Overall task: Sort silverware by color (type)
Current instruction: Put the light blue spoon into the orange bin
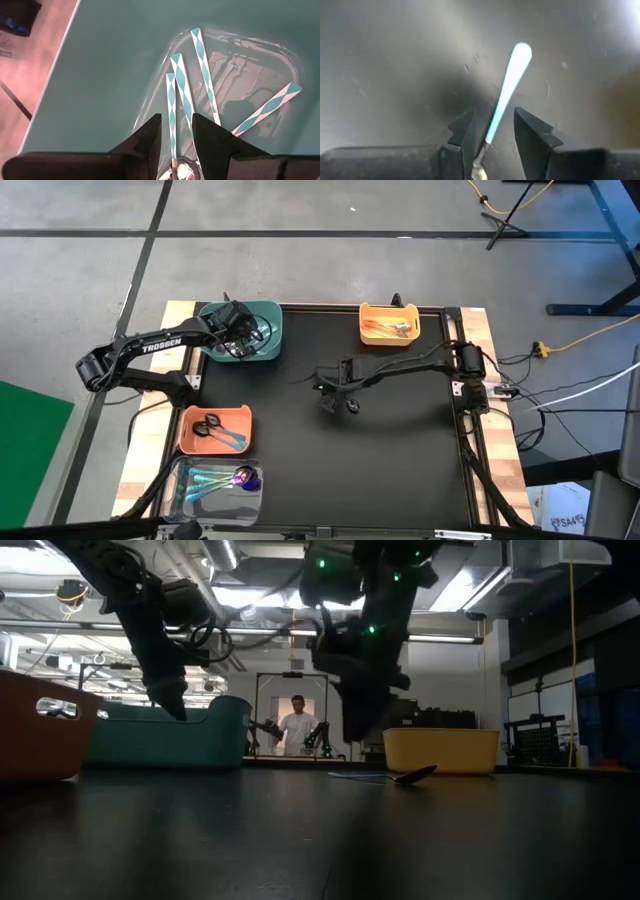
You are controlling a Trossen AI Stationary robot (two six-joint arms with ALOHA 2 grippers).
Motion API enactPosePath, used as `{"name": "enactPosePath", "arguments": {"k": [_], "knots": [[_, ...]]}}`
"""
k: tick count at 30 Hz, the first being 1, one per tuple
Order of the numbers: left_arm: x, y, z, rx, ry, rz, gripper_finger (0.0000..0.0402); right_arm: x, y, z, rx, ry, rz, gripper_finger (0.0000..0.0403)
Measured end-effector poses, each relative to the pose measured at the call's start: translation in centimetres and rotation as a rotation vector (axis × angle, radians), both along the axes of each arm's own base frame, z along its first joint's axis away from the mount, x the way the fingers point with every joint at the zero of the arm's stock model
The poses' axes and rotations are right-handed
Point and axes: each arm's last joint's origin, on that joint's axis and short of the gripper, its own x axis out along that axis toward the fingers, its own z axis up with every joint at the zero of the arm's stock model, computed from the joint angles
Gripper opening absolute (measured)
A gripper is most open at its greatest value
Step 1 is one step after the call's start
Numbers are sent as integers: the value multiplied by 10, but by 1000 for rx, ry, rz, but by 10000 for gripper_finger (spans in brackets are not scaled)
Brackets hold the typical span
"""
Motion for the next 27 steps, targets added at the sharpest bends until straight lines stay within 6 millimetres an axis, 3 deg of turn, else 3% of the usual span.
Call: {"name": "enactPosePath", "arguments": {"k": [9, 19, 27], "knots": [[0, 0, 0, -4, -11, 16, 103, -2, 0, -25, 20, 116, -22, 120], [0, 0, 0, -6, -14, 20, 103, -1, 0, -26, 20, 120, -23, 120], [0, 0, 0, -5, -14, 20, 103, -7, 1, -47, 21, 164, -39, 120]]}}
